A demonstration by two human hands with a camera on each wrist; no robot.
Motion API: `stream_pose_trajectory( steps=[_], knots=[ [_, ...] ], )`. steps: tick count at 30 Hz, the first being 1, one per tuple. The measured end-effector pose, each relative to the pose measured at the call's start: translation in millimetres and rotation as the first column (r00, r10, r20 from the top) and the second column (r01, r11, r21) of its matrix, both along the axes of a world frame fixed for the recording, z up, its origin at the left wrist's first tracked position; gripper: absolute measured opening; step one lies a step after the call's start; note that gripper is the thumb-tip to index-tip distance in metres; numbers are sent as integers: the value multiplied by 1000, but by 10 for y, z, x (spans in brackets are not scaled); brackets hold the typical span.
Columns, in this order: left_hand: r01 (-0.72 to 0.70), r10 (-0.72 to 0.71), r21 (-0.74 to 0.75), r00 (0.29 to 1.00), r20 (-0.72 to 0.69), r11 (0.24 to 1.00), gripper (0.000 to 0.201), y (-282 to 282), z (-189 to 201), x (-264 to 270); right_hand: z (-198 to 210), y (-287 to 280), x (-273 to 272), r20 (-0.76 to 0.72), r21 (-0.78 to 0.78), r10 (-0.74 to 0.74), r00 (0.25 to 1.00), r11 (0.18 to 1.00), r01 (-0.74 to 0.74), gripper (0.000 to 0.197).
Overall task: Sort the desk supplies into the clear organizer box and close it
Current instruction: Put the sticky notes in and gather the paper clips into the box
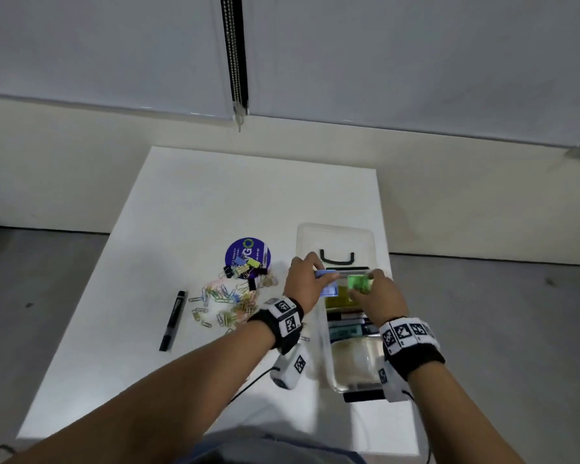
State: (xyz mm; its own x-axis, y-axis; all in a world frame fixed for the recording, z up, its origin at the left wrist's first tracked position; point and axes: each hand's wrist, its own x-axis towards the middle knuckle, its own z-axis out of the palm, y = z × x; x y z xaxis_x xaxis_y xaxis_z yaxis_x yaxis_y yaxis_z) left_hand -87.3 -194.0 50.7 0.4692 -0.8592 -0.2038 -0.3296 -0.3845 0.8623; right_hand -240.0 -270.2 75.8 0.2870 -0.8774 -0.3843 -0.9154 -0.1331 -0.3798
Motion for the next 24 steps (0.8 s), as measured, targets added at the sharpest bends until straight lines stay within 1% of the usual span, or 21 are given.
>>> stream_pose_trajectory(
  steps=[2,5,7,8,9,12,14,16,18,20,22,24],
  knots=[
    [-6,1,45,992,124,999,32,-113,-9,-181,-109,-21,-20,-69,3,23,997,1000,-23,68],
    [55,-65,43,954,294,998,29,-180,-36,-340,-233,-40,11,-161,-5,87,983,996,-89,78],
    [94,-116,69,880,460,993,28,-190,-83,-412,-269,-46,29,-185,-22,107,977,993,-113,78],
    [95,-127,89,846,518,992,29,-199,-105,-444,-268,-45,38,-194,-27,112,975,992,-120,75],
    [83,-128,105,826,549,991,30,-213,-108,-474,-272,-53,41,-201,-23,117,973,992,-124,73],
    [55,-131,147,803,582,988,28,-286,-103,-535,-288,-109,8,-178,55,99,979,994,-90,70],
    [70,-174,188,767,618,980,25,-300,-106,-541,-299,-168,-35,-169,113,99,981,990,-80,66],
    [71,-208,229,722,660,971,19,-272,-143,-515,-286,-199,-61,-171,150,134,976,983,-108,50],
    [68,-232,260,696,679,963,17,-240,-180,-480,-270,-188,-65,-150,172,154,977,977,-127,32],
    [80,-265,287,670,694,955,25,-246,-198,-449,-276,-170,-45,-133,185,164,978,973,-138,31],
    [99,-294,307,658,694,947,36,-256,-209,-391,-259,-168,3,-126,197,175,977,969,-148,29],
    [101,-303,318,654,693,943,40,-242,-211,-308,-236,-180,50,-120,196,196,973,966,-170,28]
  ],
)
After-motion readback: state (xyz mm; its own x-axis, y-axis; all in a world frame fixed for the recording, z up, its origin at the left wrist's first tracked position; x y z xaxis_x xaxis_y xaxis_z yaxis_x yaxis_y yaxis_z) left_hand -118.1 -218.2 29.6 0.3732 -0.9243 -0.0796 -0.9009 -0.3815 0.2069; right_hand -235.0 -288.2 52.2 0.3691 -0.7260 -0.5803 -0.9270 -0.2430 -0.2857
